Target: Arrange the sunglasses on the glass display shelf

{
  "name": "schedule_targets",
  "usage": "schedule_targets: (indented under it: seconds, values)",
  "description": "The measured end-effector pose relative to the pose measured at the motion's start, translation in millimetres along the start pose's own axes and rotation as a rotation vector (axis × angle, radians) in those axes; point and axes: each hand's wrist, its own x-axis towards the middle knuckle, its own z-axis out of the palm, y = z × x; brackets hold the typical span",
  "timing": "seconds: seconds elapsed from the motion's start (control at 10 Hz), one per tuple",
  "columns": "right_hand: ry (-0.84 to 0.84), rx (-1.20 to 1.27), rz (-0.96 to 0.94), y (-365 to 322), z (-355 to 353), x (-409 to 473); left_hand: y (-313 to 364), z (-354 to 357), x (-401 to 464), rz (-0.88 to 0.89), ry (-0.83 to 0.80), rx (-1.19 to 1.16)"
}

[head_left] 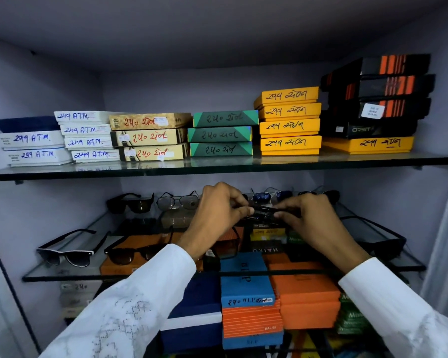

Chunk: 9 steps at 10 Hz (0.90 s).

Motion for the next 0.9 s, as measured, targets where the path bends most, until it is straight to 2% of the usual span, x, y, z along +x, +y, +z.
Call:
schedule_targets:
  seconds: [0.2,0.3,0.5,0.6,0.8,0.9]
  values:
    - [0.118,0.196,0.2,20.2,-16.0,6.2,9.5,0.1,4.9,-0.02,-0.006,-0.029]
    - [0.148,0.04,0.243,33.7,-20.4,15.3,6.3,6.3,5.7,-0.098,-0.01,0.022]
    - [-0.03,-0.19,0.288,47.9,-14.3,20.1,-0.9,19.4,-0.7,-0.198,-0.13,0.1]
    - [-0.059,-0.252,0.285,50.0,-10.8,18.9,-0.1,23.7,-4.0,-0.196,-0.165,0.121]
    - [-0.101,-0.278,0.281,50.1,-8.2,18.4,7.8,27.4,-6.2,-0.219,-0.173,0.136]
    - [-0.016,-0.213,0.256,41.4,-21.5,8.3,20.1,20.7,-14.2,-0.169,-0.068,0.159]
